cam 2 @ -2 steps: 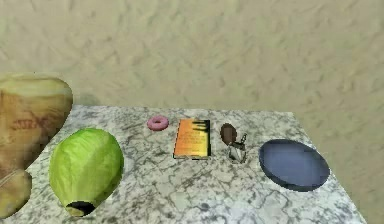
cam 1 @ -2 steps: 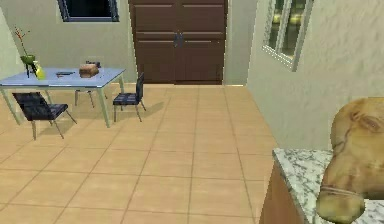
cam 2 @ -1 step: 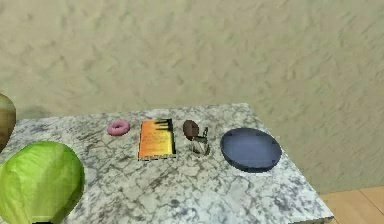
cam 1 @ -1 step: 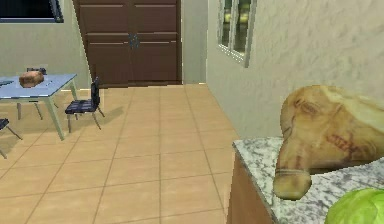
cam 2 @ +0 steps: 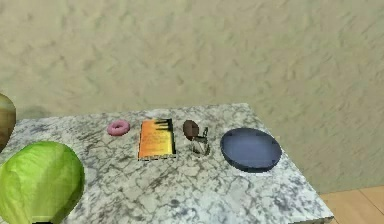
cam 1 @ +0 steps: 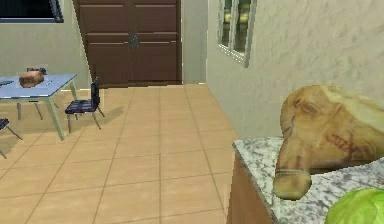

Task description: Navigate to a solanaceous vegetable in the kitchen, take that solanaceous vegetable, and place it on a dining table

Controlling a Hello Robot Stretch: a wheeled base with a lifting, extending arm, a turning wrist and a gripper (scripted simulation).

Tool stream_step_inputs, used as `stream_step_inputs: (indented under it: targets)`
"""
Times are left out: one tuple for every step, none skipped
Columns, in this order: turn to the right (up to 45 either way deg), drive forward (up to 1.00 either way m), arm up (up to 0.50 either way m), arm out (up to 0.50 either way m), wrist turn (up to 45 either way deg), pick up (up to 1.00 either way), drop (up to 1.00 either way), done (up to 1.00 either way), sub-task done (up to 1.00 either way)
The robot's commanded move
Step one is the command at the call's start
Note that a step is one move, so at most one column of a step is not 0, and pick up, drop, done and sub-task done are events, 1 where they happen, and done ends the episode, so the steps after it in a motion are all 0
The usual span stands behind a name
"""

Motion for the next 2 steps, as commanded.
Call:
stream_step_inputs:
  targets:
    - [0.0, 0.00, 0.38, 0.00, 0.0, 0.00, 0.00, 0.00, 0.00]
    - [0.0, 0.00, 0.00, 0.30, 0.0, 0.00, 0.00, 0.00, 0.00]
